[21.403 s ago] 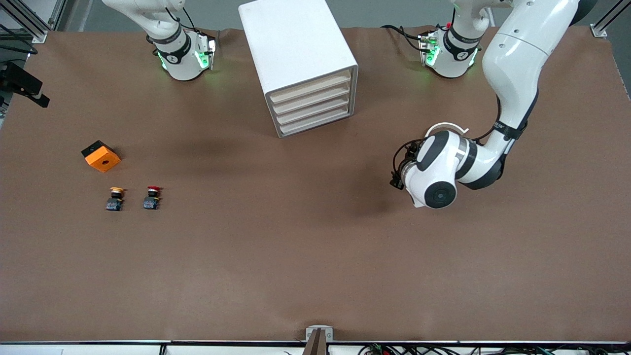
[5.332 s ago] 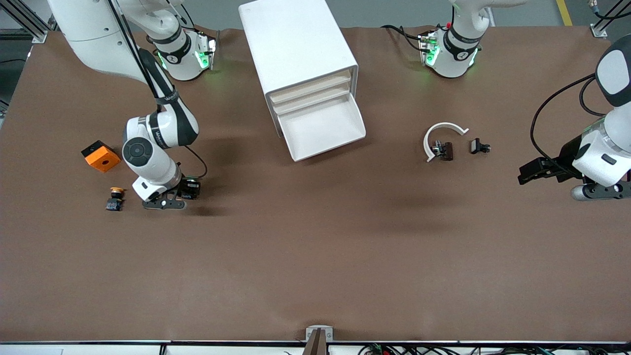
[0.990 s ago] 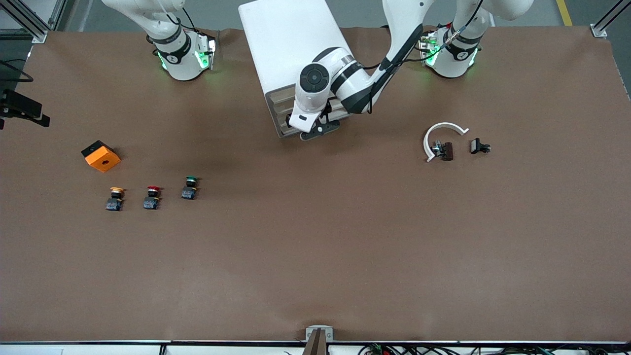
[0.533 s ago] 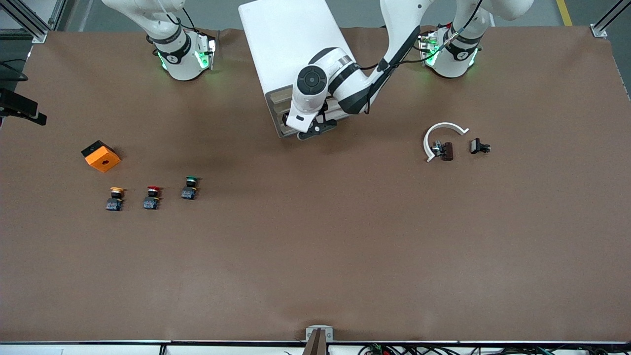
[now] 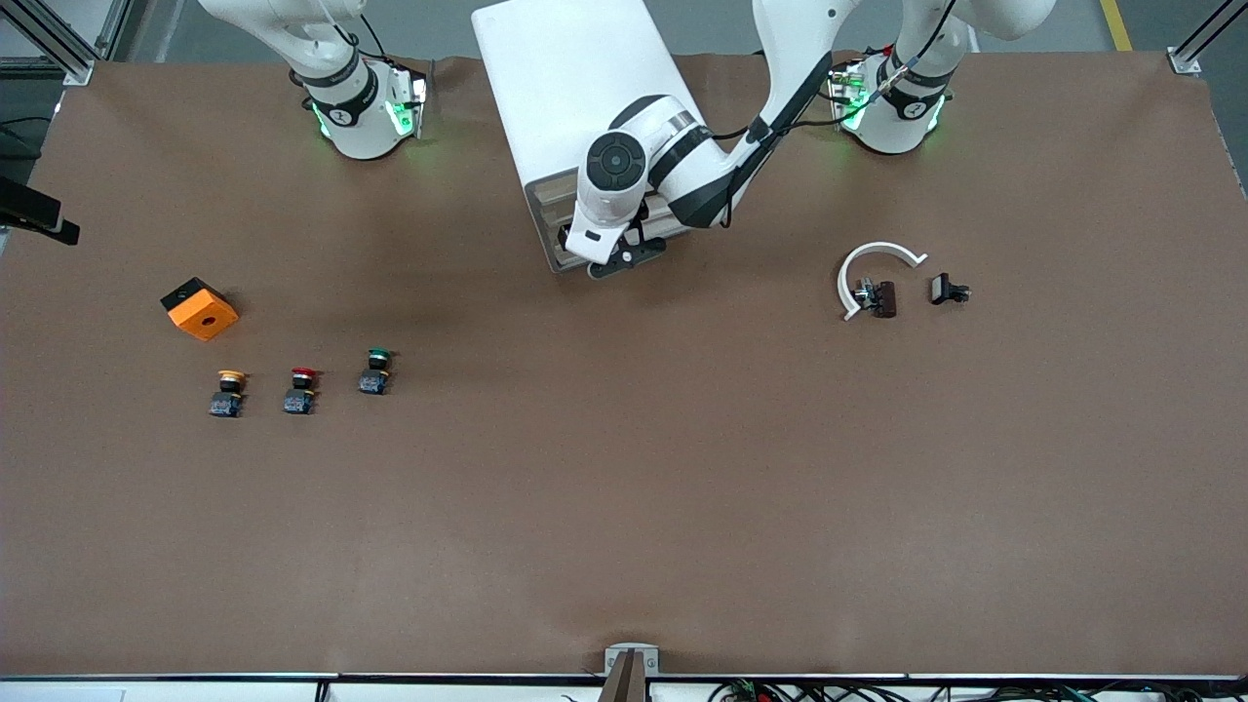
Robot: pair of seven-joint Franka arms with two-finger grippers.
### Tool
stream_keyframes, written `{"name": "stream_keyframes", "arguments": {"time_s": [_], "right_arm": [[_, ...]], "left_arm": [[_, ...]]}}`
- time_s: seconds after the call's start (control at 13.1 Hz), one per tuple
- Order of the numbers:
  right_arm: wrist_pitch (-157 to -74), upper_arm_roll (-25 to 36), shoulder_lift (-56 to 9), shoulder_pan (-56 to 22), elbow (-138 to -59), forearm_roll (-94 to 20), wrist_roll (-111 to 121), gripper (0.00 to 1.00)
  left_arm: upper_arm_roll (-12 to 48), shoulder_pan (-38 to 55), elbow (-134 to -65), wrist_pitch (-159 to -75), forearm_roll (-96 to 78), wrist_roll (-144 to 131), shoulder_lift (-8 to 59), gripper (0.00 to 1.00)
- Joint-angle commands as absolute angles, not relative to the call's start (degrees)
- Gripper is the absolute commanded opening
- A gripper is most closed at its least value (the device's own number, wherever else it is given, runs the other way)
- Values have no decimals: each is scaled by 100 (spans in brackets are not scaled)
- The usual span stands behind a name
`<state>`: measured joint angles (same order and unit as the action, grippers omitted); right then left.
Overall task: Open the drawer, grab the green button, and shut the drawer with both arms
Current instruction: 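Push the drawer into the cabinet with the left gripper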
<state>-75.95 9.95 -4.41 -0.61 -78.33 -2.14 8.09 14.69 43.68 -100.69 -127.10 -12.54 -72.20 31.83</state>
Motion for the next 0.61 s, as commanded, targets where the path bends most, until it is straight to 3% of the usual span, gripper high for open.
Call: {"name": "stream_keyframes", "arguments": {"time_s": [0.0,0.53], "right_arm": [[-7664,1090,-88,-132,-8217,-299,729,100],[-7874,668,96,211,-8427,-220,809,100]], "left_arm": [[1485,4167,-9669,-12166,-1354,-7207,3208,100],[1468,3289,-9545,-11568,-1284,-6576,2814,100]]}}
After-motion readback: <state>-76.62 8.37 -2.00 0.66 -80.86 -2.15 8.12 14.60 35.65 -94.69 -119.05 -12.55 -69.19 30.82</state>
